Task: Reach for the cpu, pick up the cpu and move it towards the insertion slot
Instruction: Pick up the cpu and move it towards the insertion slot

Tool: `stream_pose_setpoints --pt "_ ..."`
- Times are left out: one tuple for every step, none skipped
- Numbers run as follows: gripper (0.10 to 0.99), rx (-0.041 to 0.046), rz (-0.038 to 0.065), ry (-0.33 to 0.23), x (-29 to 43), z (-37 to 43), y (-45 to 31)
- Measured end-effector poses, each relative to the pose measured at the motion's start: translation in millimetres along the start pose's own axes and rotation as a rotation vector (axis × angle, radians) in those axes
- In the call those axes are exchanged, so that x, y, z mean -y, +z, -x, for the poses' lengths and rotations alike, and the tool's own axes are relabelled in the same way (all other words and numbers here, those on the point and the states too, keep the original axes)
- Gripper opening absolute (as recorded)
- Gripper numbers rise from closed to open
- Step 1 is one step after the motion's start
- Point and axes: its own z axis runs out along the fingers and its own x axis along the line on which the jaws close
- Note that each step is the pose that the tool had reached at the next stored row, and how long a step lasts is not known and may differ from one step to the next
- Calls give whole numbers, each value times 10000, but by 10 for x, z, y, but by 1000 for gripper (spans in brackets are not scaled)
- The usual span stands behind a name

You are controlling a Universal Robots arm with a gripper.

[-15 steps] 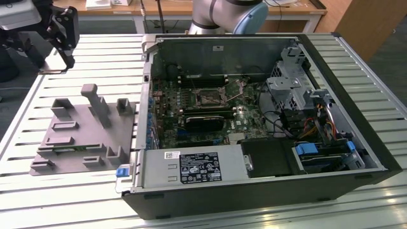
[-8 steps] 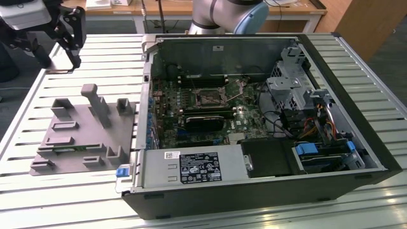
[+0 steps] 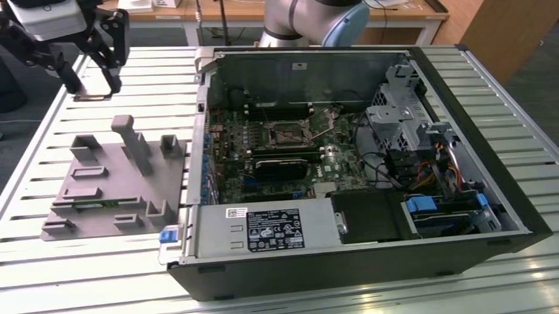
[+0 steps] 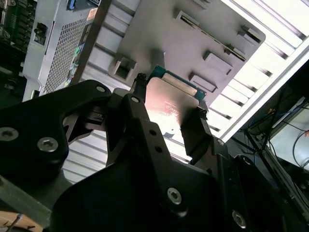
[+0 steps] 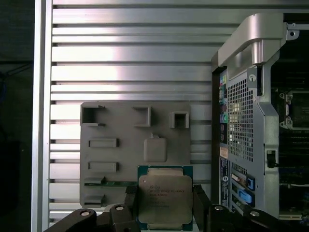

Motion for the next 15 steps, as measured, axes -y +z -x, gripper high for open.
stream_pose_setpoints --pt "541 0 -1 0 0 18 -1" --pt "541 0 0 0 -1 36 0" --pt "541 -1 0 0 -1 55 -1" --pt "541 -1 -1 0 -1 73 -1" --pt "541 -1 -1 1 -1 91 -1" --pt "541 -1 -1 1 -2 108 -1" --pt "541 -1 0 1 -2 125 -1" --pt "541 -1 -1 1 -2 141 -1" --pt "541 -1 0 1 -3 158 -1" --pt "541 0 0 0 -3 174 -1" --pt "541 -1 0 1 -3 189 -1" --pt "541 -1 -1 1 -3 204 -2" --pt "541 -1 0 0 -3 218 -1" --pt "541 -1 -1 0 -4 233 -2" --pt "541 -1 -1 0 -4 247 -2"
